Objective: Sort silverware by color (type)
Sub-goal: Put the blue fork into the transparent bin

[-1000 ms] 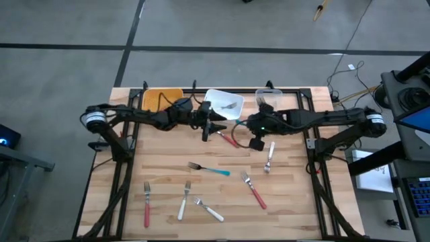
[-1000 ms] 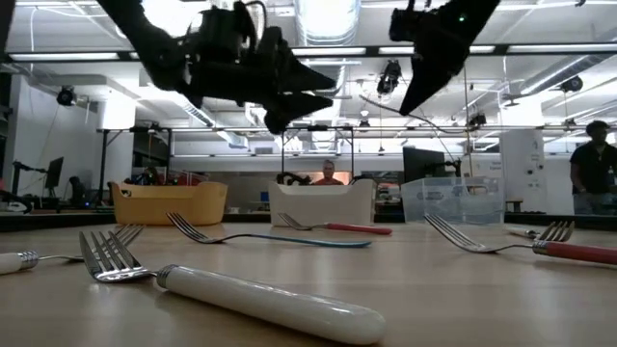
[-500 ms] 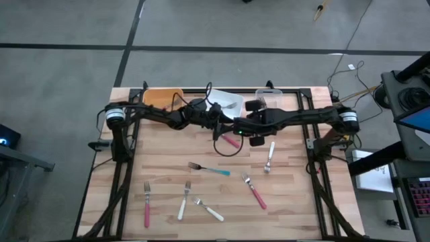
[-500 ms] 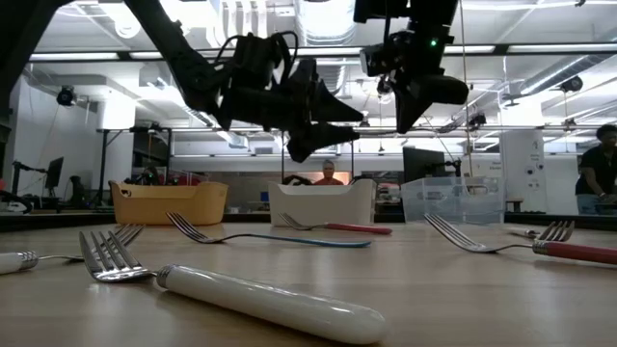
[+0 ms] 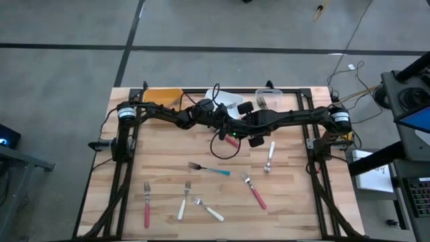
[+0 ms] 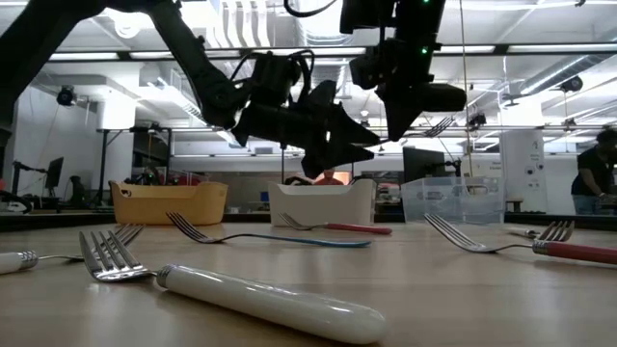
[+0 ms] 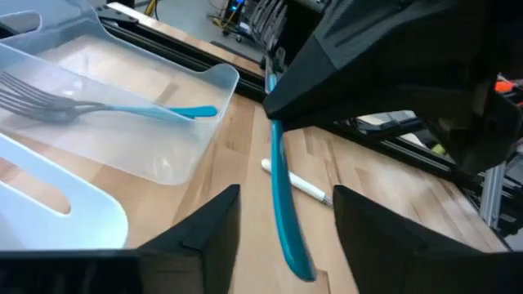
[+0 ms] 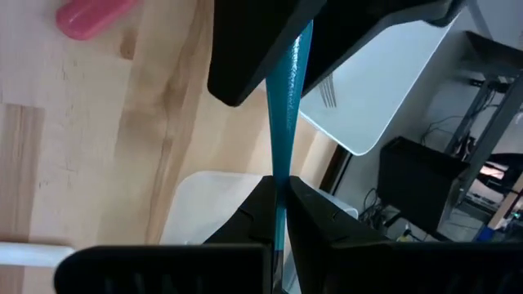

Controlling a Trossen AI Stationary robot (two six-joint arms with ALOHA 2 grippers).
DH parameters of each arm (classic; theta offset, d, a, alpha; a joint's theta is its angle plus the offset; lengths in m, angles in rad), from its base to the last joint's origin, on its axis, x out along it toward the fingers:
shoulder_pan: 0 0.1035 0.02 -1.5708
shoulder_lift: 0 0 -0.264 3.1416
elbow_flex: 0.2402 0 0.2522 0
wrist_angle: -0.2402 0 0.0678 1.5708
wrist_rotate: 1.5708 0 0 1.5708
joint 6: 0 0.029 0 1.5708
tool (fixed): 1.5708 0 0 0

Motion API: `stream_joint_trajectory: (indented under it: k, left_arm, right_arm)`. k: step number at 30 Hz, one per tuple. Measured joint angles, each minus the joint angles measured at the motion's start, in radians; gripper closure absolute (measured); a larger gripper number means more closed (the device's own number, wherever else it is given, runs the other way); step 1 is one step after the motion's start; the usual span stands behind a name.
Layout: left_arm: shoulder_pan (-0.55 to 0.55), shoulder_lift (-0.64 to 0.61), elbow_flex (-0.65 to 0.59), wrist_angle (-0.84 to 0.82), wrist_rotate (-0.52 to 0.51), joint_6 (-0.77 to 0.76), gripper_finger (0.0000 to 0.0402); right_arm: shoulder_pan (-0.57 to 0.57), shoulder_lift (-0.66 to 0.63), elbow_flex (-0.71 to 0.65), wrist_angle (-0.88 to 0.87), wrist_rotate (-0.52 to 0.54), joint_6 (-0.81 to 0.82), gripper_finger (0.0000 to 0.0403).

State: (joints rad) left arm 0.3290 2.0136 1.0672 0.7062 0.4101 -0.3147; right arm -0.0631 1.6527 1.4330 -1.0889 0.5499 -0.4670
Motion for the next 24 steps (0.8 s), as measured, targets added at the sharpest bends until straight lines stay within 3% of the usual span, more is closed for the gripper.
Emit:
stream_joint_trajectory:
  k: [8,16,24]
  left_arm:
    - [0.001,-0.001,-0.002,-0.008,0.023,0.008,0.0387]
    - [0.001,-0.001,-0.003,0.004,0.017,0.001,0.04]
    - [-0.002,-0.005,-0.012,0.094,0.027,-0.021,0.0401]
  right_arm:
    - [0.0,-0.001,0.0,0.0,0.0,-0.006,0.0392]
    - [0.0,-0.01,0.0,-0.002,-0.002,0.03,0.0386]
    - [-0.001,-0.062,0.0,0.001,0.014,0.092,0.032]
